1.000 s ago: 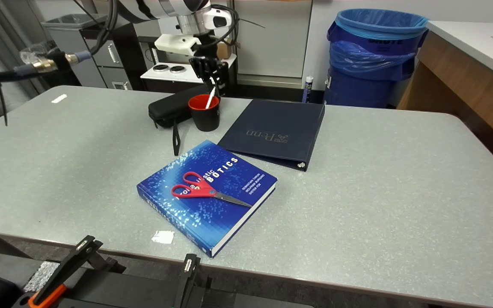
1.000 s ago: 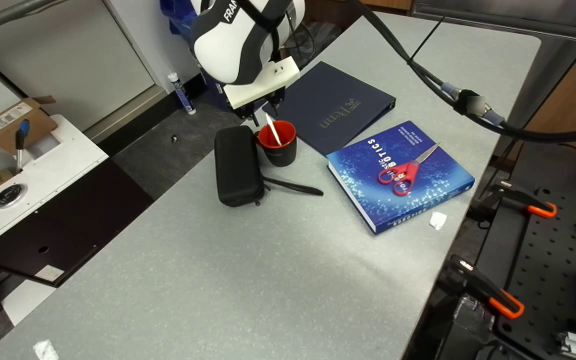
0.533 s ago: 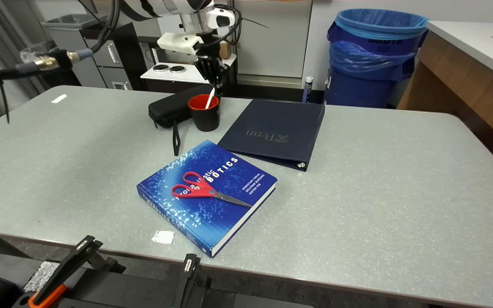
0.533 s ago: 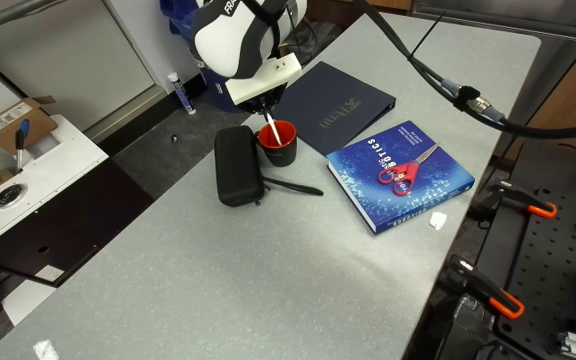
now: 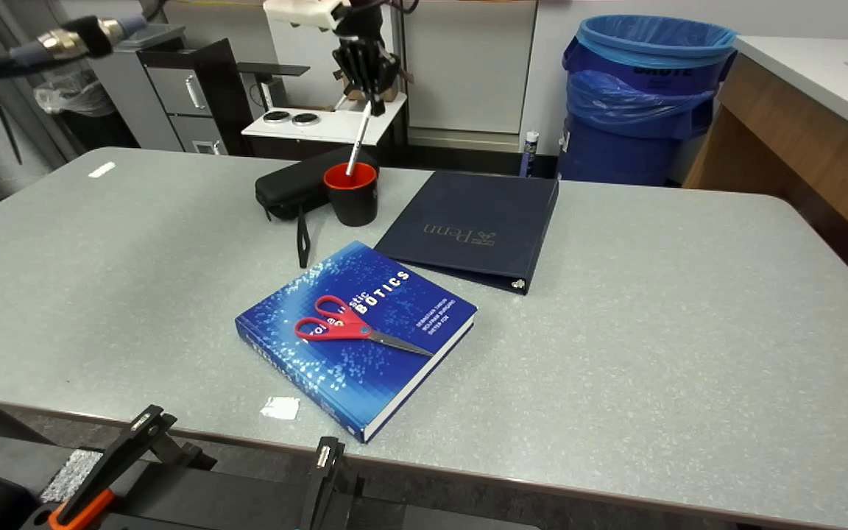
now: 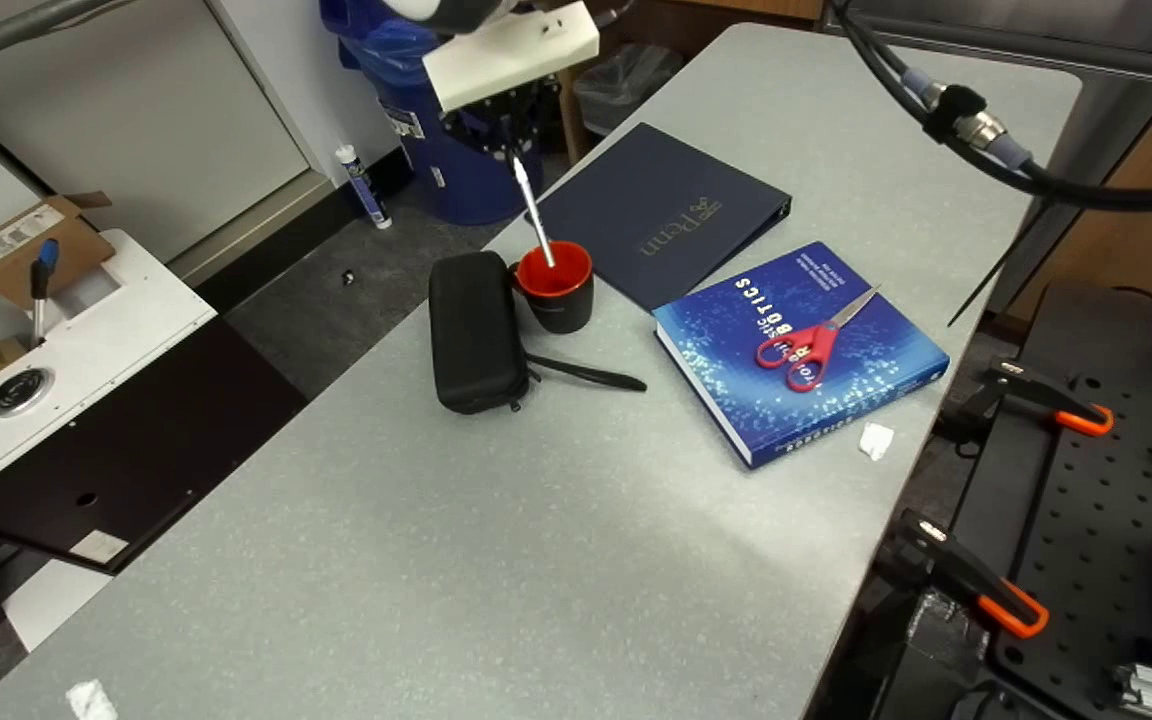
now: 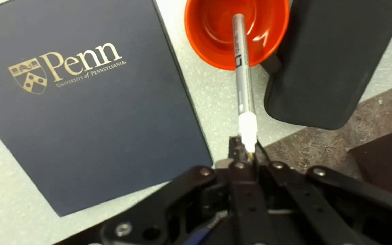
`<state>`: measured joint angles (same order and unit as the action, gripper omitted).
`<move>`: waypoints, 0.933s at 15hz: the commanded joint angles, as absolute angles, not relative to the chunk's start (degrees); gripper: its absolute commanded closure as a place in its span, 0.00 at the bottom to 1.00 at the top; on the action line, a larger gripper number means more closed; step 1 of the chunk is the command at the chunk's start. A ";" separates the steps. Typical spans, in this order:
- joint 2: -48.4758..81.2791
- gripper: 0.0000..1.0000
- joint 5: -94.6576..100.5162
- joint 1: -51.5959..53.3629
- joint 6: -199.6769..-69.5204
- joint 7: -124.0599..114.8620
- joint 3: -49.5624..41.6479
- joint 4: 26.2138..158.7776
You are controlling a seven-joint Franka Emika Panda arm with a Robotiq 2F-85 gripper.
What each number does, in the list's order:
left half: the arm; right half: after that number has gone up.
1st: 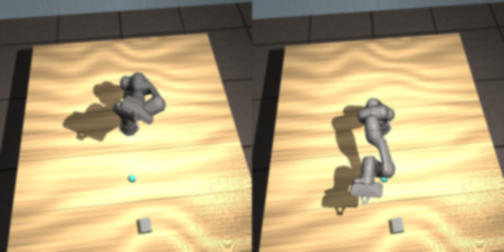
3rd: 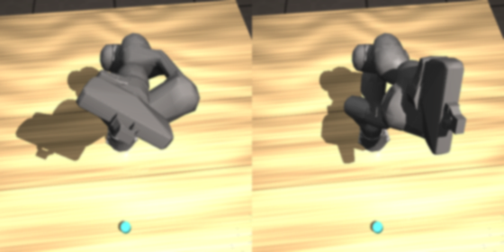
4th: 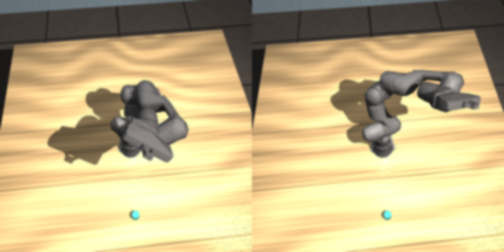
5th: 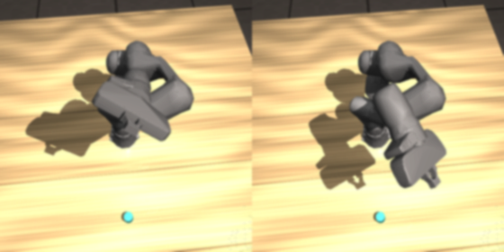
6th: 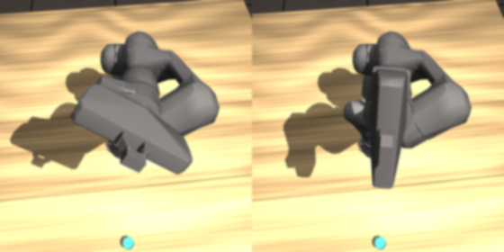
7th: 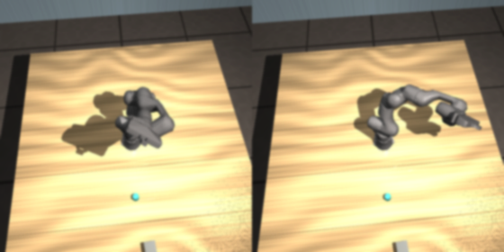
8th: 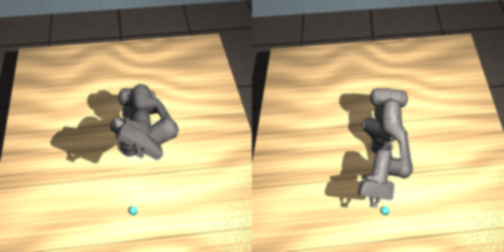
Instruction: Take the pen out of the mug and put it on the table
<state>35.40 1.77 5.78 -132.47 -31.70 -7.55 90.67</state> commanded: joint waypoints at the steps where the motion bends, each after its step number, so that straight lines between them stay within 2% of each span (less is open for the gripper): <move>1: 28.76 0.99 -1.63 3.67 -125.93 -21.74 -3.31 93.94; 7: 34.41 0.99 1.40 8.60 -116.62 -18.47 0.88 93.10; 14: 44.44 0.99 10.12 16.31 -107.32 -17.13 1.27 88.73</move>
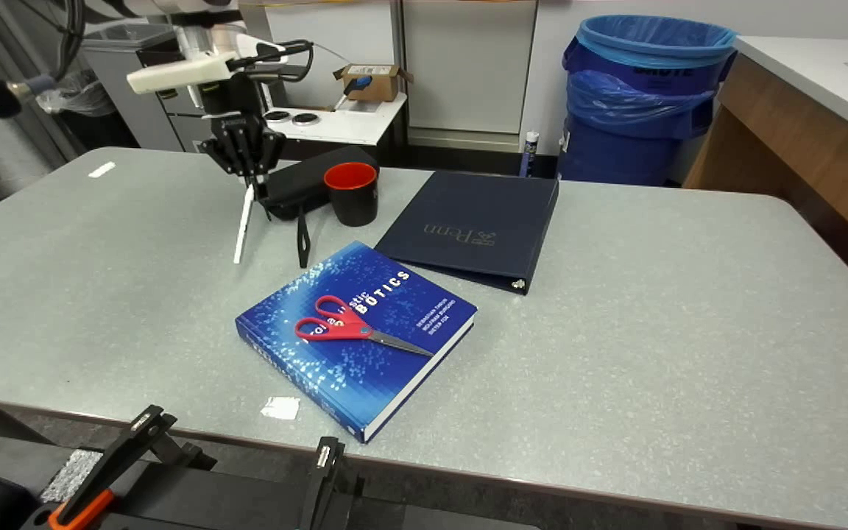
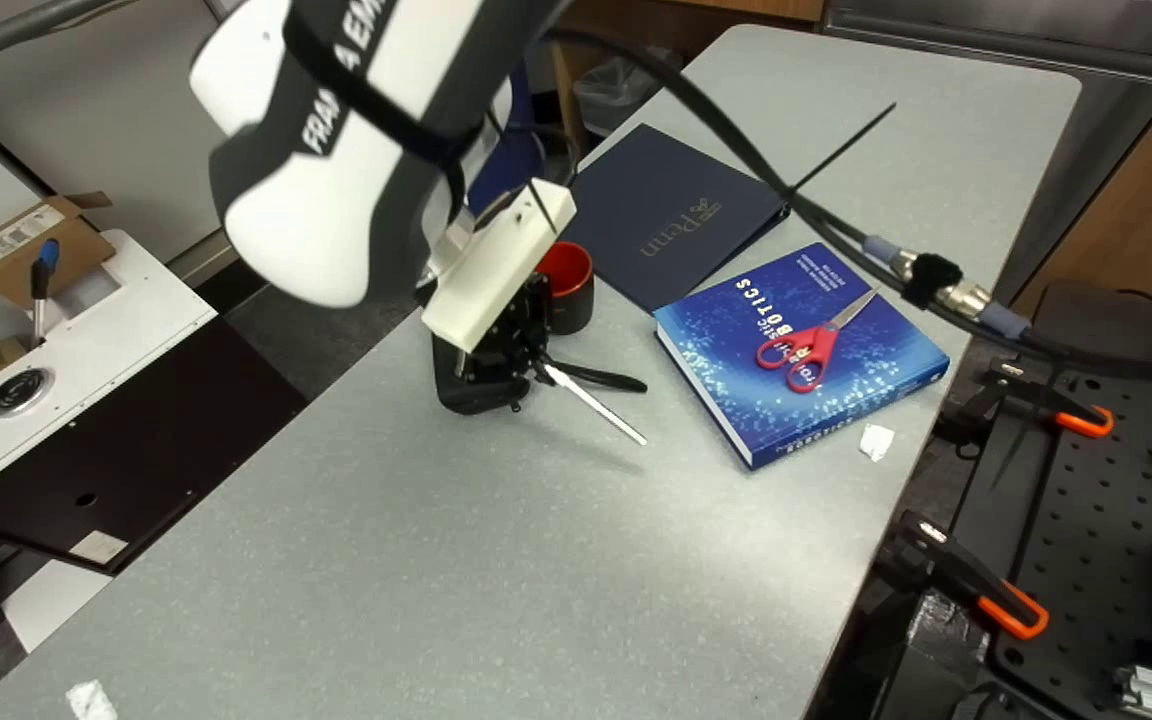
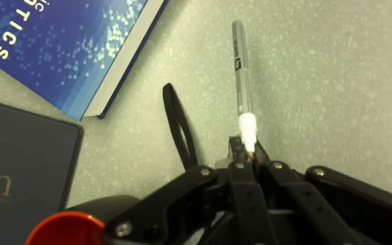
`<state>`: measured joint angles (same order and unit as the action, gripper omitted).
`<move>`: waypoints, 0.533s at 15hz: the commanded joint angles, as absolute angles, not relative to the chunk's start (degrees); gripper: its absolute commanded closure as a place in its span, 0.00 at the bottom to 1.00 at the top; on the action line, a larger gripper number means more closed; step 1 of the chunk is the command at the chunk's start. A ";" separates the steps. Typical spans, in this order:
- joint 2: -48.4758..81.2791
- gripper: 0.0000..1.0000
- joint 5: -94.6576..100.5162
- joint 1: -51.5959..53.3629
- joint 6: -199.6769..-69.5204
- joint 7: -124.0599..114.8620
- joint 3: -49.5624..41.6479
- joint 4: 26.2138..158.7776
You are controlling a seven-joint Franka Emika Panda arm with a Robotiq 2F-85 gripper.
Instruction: Take the pen out of the mug and put it on the table
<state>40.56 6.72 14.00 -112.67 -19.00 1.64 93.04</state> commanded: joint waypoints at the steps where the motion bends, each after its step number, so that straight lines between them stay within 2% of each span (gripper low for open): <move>1: 45.43 0.99 11.01 17.04 -106.11 -16.99 1.21 88.09; 7: 49.51 0.99 14.10 18.86 -103.92 -15.82 1.05 84.64; 8: 49.84 0.70 14.33 18.88 -104.30 -15.50 1.06 84.36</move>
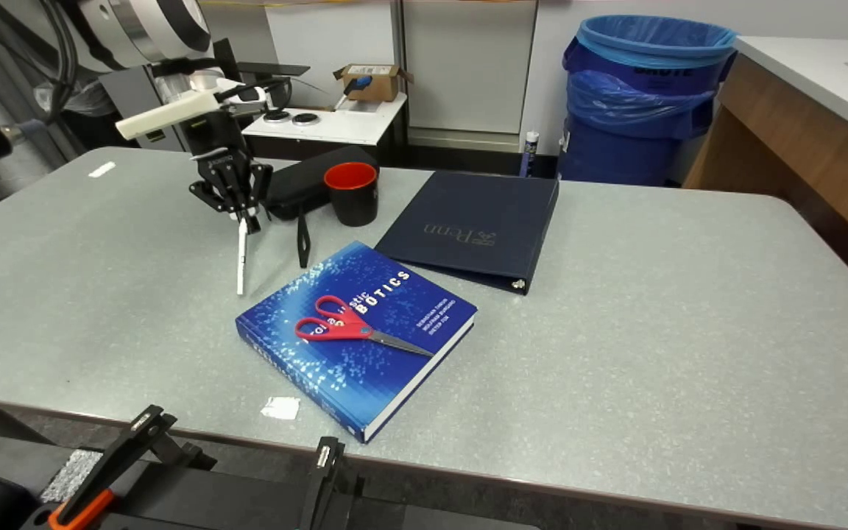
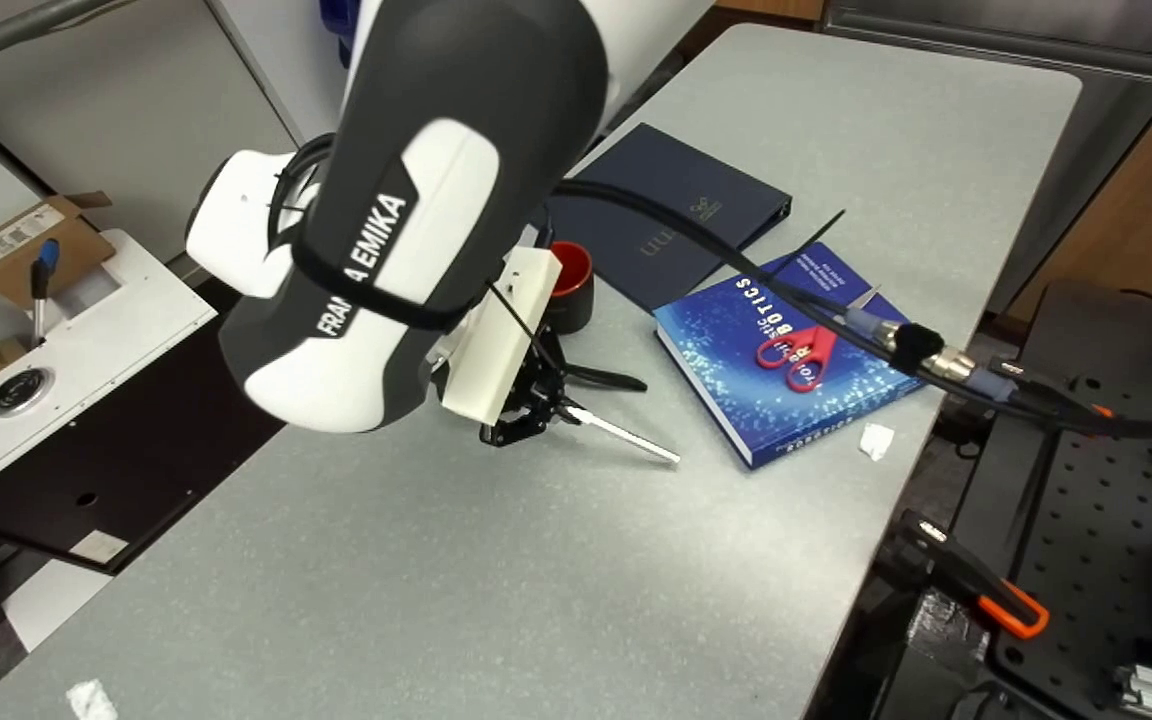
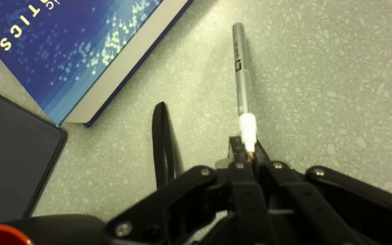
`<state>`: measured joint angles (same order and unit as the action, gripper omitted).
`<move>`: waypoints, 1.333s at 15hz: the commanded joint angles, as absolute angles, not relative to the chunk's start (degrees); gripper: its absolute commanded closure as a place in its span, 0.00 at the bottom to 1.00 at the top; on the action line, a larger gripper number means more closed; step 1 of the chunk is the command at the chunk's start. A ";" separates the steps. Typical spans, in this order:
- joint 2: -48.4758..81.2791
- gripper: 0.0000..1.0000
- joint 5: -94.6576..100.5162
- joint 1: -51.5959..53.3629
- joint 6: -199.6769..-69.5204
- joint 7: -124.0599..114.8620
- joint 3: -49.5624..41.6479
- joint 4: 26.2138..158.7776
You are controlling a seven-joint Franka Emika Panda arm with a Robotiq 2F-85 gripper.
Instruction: Take the pen out of the mug and put it on the table
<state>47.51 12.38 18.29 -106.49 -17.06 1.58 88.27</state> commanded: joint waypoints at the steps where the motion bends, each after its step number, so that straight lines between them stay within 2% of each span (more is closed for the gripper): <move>1: 50.00 0.68 14.57 18.86 -104.51 -15.26 1.08 84.18; 10: 49.17 0.02 14.63 18.28 -107.86 -13.91 1.17 84.16; 20: 48.87 0.00 13.57 18.21 -106.78 -14.76 1.25 84.18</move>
